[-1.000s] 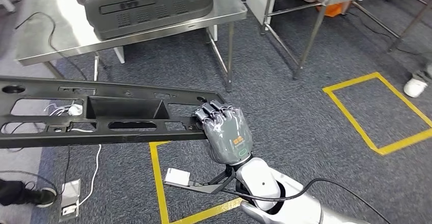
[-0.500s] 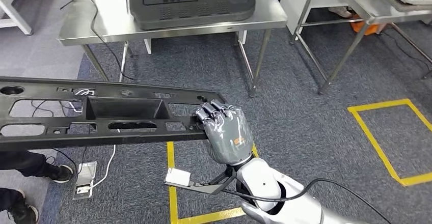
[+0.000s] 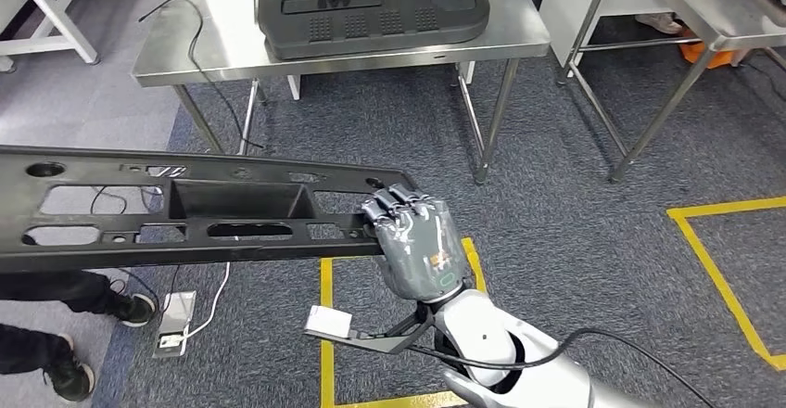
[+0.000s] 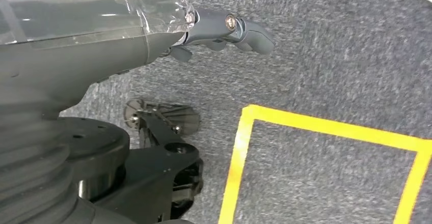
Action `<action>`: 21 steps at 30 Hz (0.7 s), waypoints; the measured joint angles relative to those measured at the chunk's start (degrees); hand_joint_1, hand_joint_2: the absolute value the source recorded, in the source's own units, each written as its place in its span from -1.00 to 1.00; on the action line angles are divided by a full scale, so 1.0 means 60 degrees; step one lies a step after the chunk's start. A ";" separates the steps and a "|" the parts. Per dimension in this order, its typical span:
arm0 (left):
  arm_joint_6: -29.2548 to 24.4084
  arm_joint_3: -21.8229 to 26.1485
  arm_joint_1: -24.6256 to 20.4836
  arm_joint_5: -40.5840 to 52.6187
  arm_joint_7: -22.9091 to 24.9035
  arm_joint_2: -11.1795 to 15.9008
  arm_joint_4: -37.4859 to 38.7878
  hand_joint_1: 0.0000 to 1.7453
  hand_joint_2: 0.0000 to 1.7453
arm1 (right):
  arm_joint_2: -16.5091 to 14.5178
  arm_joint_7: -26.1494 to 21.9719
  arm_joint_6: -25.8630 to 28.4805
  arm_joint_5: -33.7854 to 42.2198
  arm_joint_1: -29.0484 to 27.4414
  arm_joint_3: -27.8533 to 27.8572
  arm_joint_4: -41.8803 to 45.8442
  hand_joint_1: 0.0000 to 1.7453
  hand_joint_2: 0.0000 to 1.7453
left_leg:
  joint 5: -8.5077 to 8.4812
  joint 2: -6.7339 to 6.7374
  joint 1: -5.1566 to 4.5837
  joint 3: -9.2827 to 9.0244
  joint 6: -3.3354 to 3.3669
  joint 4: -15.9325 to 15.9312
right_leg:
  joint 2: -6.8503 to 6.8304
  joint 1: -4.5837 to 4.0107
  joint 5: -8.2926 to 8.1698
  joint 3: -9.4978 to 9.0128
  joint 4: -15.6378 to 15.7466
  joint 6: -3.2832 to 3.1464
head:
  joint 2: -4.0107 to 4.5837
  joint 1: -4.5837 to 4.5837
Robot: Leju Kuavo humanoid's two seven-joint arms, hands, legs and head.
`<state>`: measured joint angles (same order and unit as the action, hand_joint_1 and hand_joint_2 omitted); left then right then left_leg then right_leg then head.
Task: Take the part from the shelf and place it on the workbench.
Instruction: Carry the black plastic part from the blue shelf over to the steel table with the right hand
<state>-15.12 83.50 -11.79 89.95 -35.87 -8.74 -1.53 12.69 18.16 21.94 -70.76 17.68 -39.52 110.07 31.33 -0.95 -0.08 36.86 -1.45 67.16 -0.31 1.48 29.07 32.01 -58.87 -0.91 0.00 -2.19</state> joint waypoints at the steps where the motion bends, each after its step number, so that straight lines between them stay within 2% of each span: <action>1: 0.0005 0.0001 0.0004 -0.0001 0.0000 0.0000 0.0000 -1.00 1.00 | 0.0000 0.0002 -0.0011 -0.0001 0.0002 -0.0001 0.0000 1.00 1.00 | 0.0213 0.0025 0.0043 0.0382 -0.0061 0.0648 | -0.0021 0.0002 0.0049 -0.0054 0.0002 -0.0011 | 0.0000 0.0028; 2: 0.0008 0.0002 0.0015 -0.0002 0.0001 0.0000 0.0001 -1.00 1.00 | 0.0001 0.0003 -0.0027 -0.0001 0.0001 -0.0002 0.0000 1.00 1.00 | 0.0302 0.0044 0.0083 0.0716 -0.0106 0.1146 | -0.0032 0.0006 0.0105 -0.0113 0.0001 -0.0004 | 0.0000 0.0031; 3: 0.0009 0.0003 0.0027 -0.0002 0.0002 0.0000 0.0001 -1.00 1.00 | 0.0001 0.0004 -0.0044 -0.0001 0.0000 -0.0004 0.0000 1.00 1.00 | 0.0213 0.0059 0.0116 0.0910 -0.0135 0.1345 | -0.0040 0.0015 0.0172 -0.0188 0.0001 0.0011 | 0.0000 0.0032; 4: 0.0010 0.0004 0.0034 -0.0002 0.0003 0.0000 0.0001 -1.00 1.00 | 0.0001 0.0004 -0.0058 -0.0002 0.0000 -0.0005 0.0000 1.00 1.00 | -0.0067 0.0070 0.0143 0.0917 -0.0149 0.1166 | -0.0042 0.0029 0.0246 -0.0282 0.0001 0.0035 | 0.0000 0.0033; 6: 0.0010 0.0004 0.0040 -0.0002 0.0004 0.0000 0.0001 -1.00 1.00 | 0.0001 0.0004 -0.0068 -0.0002 0.0002 -0.0007 0.0000 1.00 1.00 | -0.0870 0.0108 0.0175 0.0493 -0.0136 -0.0011 | -0.0052 0.0063 0.0423 -0.0509 0.0011 0.0111 | 0.0000 0.0037; 7: 0.0010 0.0004 0.0037 -0.0001 0.0006 0.0000 0.0002 -1.00 1.00 | 0.0000 0.0006 -0.0071 -0.0001 0.0009 -0.0007 0.0000 1.00 1.00 | -0.1107 0.0131 0.0150 0.0266 -0.0101 -0.0569 | -0.0055 0.0064 0.0507 -0.0597 0.0017 0.0168 | 0.0000 0.0061; 8: 0.0010 0.0003 0.0032 0.0000 0.0008 0.0000 0.0002 -1.00 1.00 | -0.0001 0.0007 -0.0072 -0.0001 0.0018 -0.0007 0.0000 1.00 1.00 | -0.1183 0.0158 0.0119 0.0106 -0.0032 -0.0951 | -0.0060 0.0056 0.0569 -0.0655 0.0034 0.0227 | 0.0000 0.0080; 11: 0.0010 0.0002 0.0028 -0.0001 0.0012 0.0001 0.0000 -1.00 1.00 | 0.0000 0.0010 -0.0073 0.0003 0.0031 -0.0008 0.0000 1.00 1.00 | -0.0958 0.0160 0.0062 -0.0050 0.0249 -0.1230 | -0.0073 0.0033 0.0567 -0.0748 0.0026 0.0432 | 0.0000 0.0094; 13: 0.0010 0.0002 0.0036 0.0000 0.0010 0.0001 0.0000 -1.00 1.00 | 0.0001 0.0009 -0.0073 0.0002 0.0044 -0.0010 0.0000 1.00 1.00 | -0.0876 0.0127 0.0087 -0.0235 0.0408 -0.1331 | -0.0060 0.0051 0.0576 -0.0643 -0.0372 0.0519 | 0.0000 0.0048; 15: 0.0010 0.0002 0.0027 0.0001 0.0009 0.0000 0.0000 -1.00 1.00 | 0.0001 0.0010 -0.0073 0.0001 0.0061 -0.0011 0.0000 1.00 1.00 | -0.0781 0.0109 0.0082 -0.0428 0.0543 -0.1399 | -0.0025 0.0047 0.0888 -0.0074 -0.1405 0.0513 | 0.0000 -0.0035; 17: 0.0010 0.0002 0.0031 0.0000 0.0011 0.0000 0.0000 -1.00 1.00 | 0.0003 0.0014 -0.0074 0.0003 0.0058 -0.0011 -0.0001 1.00 1.00 | -0.0650 0.0090 0.0045 -0.0576 0.0614 -0.1402 | 0.0000 0.0013 0.1331 0.0735 -0.2468 0.0495 | 0.0000 -0.0100; 18: 0.0010 0.0002 0.0038 0.0000 0.0011 0.0000 0.0000 -1.00 1.00 | 0.0005 0.0014 -0.0075 0.0003 0.0049 -0.0011 -0.0002 1.00 1.00 | -0.0575 0.0075 0.0025 -0.0661 0.0624 -0.1401 | 0.0006 -0.0006 0.1391 0.1015 -0.2676 0.0482 | 0.0000 -0.0122; 19: 0.0011 0.0002 0.0043 -0.0001 0.0011 0.0000 0.0000 -1.00 1.00 | 0.0009 0.0015 -0.0076 0.0003 0.0046 -0.0011 -0.0003 1.00 1.00 | -0.0496 0.0057 0.0008 -0.0765 0.0623 -0.1399 | 0.0008 -0.0023 0.1240 0.1141 -0.2558 0.0457 | 0.0000 -0.0134; 20: 0.0011 0.0002 0.0043 -0.0002 0.0011 0.0000 0.0000 -1.00 1.00 | 0.0013 0.0015 -0.0076 0.0003 0.0044 -0.0011 -0.0004 1.00 1.00 | -0.0410 0.0039 -0.0004 -0.0887 0.0614 -0.1398 | 0.0008 -0.0040 0.0866 0.1116 -0.2125 0.0413 | 0.0000 -0.0146; 21: 0.0011 0.0002 0.0042 -0.0001 0.0011 0.0000 0.0000 -1.00 1.00 | 0.0015 0.0015 -0.0076 0.0003 0.0044 -0.0011 -0.0004 1.00 1.00 | -0.0317 0.0027 -0.0011 -0.1001 0.0596 -0.1399 | 0.0009 -0.0060 0.0344 0.0993 -0.1489 0.0354 | 0.0000 -0.0161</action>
<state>-15.05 83.52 -11.54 89.95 -35.80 -8.74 -1.53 12.78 18.25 21.49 -70.75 17.95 -39.58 110.05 29.43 -0.79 -0.14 30.85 2.13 58.76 -0.26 1.12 31.13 37.97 -67.81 1.21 0.00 -3.15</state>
